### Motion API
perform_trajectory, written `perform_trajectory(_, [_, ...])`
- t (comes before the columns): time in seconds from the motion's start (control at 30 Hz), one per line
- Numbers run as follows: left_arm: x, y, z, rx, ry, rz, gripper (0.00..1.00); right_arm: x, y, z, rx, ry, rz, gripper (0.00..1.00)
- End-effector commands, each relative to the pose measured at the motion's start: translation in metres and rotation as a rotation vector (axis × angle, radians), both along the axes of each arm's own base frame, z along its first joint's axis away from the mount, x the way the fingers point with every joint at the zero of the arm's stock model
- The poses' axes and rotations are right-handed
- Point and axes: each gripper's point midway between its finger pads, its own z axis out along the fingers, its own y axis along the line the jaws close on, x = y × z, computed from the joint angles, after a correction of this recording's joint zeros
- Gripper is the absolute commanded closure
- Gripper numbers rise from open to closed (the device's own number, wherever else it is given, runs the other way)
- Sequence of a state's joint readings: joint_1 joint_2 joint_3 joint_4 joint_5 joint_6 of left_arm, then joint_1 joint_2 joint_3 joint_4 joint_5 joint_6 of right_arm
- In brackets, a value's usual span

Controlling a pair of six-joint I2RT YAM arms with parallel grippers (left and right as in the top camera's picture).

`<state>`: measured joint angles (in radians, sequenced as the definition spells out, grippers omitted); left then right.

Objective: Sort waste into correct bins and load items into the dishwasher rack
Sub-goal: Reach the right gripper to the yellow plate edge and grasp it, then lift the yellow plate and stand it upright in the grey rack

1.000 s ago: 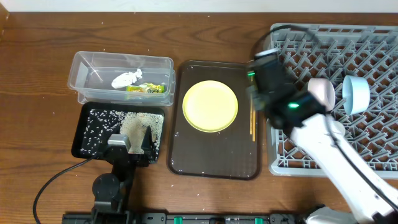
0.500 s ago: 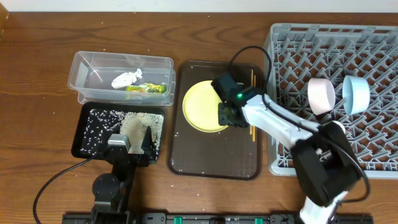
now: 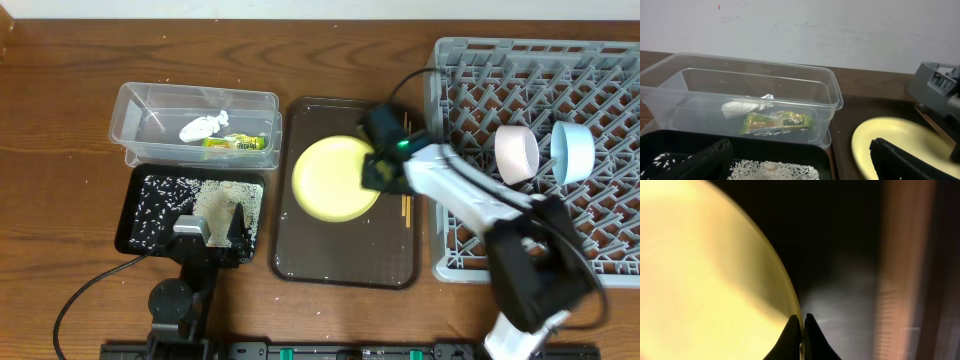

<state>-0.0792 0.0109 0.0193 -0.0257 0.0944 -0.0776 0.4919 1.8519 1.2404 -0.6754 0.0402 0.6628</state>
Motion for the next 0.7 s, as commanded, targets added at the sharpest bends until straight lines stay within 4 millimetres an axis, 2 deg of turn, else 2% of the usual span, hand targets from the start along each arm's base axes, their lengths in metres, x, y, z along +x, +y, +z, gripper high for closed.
perform_trajectory(0.0, [-0.001,0.000,-0.015,0.009,0.043,-0.002,0.10,0.033,-0.036,0.077,-0.020,-0.249,0.017,0.99])
perform_trajectory(0.07, [-0.001,0.000,-0.015,0.008,0.044,-0.002,0.10,0.045,-0.066,0.122,-0.083,-0.391,-0.022,0.99])
perform_trajectory(0.1, [-0.001,0.000,-0.015,0.008,0.044,-0.002,0.10,0.048,-0.090,0.149,-0.143,-0.476,-0.075,0.99])
perform_trajectory(0.17, [-0.001,0.000,-0.015,0.008,0.044,-0.002,0.10,0.048,-0.130,0.189,-0.248,-0.595,-0.179,0.99])
perform_trajectory(0.27, [-0.001,0.000,-0.015,0.009,0.043,-0.002,0.10,0.035,-0.195,0.249,-0.471,-0.748,-0.361,0.99])
perform_trajectory(0.33, [-0.001,0.000,-0.015,0.009,0.043,-0.002,0.09,0.020,-0.233,0.280,-0.645,-0.799,-0.477,0.99])
perform_trajectory(0.43, [-0.001,0.000,-0.015,0.008,0.044,-0.002,0.10,0.003,-0.272,0.309,-0.890,-0.801,-0.587,0.99])
perform_trajectory(0.5, [-0.001,0.000,-0.015,0.009,0.043,-0.002,0.10,-0.001,-0.287,0.319,-0.996,-0.779,-0.630,0.99])
perform_trajectory(0.57, [-0.001,0.000,-0.015,0.009,0.043,-0.002,0.10,0.005,-0.297,0.320,-1.046,-0.760,-0.636,0.99])
perform_trajectory(0.67, [-0.001,0.000,-0.015,0.009,0.043,-0.002,0.10,0.019,-0.312,0.310,-1.098,-0.719,-0.636,0.99])
